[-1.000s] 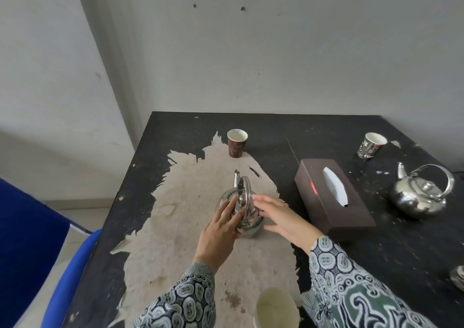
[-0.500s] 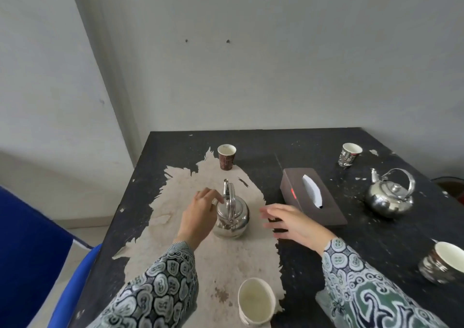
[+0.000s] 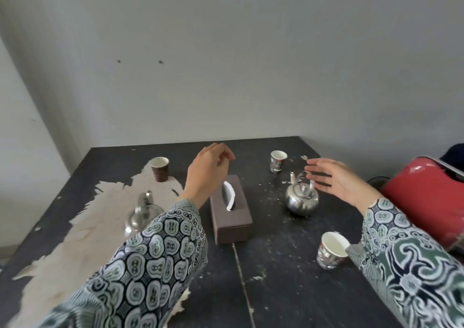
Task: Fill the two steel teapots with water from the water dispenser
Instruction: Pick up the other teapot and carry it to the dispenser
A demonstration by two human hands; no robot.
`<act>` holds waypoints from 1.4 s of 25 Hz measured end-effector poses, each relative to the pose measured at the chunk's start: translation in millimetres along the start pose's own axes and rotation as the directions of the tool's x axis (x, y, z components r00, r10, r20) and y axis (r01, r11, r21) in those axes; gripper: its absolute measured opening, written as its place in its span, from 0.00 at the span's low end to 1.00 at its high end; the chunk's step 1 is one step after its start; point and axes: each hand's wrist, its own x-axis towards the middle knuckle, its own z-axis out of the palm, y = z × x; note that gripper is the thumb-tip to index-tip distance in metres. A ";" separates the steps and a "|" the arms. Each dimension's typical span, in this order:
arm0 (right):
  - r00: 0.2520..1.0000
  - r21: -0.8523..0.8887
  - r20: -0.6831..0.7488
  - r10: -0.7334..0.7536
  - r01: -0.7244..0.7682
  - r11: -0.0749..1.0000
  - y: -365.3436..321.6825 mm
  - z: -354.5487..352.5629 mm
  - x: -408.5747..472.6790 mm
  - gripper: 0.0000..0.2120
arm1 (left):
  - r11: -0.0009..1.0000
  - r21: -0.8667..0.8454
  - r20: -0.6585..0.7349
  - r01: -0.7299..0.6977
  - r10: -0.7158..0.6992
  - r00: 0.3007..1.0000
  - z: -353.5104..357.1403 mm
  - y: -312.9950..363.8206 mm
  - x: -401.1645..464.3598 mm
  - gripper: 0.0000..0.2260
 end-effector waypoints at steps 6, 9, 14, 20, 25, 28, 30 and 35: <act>0.991 -0.209 -0.115 0.073 -0.096 0.973 45.8 -78.4 75.6 0.07 | 0.991 -0.068 0.242 0.119 -0.099 0.965 132.2 27.9 10.3 0.09; 0.985 -0.267 -0.119 0.129 -0.157 0.951 73.0 -78.5 120.7 0.10 | 0.973 -0.057 0.340 0.225 -0.193 0.920 187.6 21.3 10.9 0.09; 0.965 -0.226 -0.204 0.163 -0.208 0.952 115.8 -59.4 173.5 0.16 | 0.945 -0.014 0.460 0.326 -0.283 0.842 236.5 6.0 8.3 0.08; 0.955 0.081 -0.126 0.267 -0.258 0.963 118.6 -42.6 196.3 0.11 | 0.935 0.015 0.478 0.355 -0.318 0.818 235.1 -13.8 5.5 0.09; 0.993 0.147 -0.004 0.121 -0.119 0.982 65.0 -28.4 172.1 0.14 | 0.949 0.011 0.419 0.316 -0.291 0.860 201.8 -17.2 10.4 0.10; 0.986 0.176 0.166 0.013 -0.043 0.983 19.1 -21.2 136.2 0.16 | 0.967 -0.033 0.337 0.253 -0.227 0.914 169.8 -4.1 18.3 0.14; 0.965 0.145 0.257 -0.051 0.013 0.989 -6.7 -14.7 108.2 0.15 | 0.972 -0.094 0.233 0.213 -0.186 0.954 142.9 11.8 24.1 0.19; 0.851 -0.031 0.498 -0.168 0.211 0.977 -60.1 21.1 30.4 0.14 | 0.991 -0.135 0.109 0.014 0.001 0.994 54.7 51.2 10.4 0.17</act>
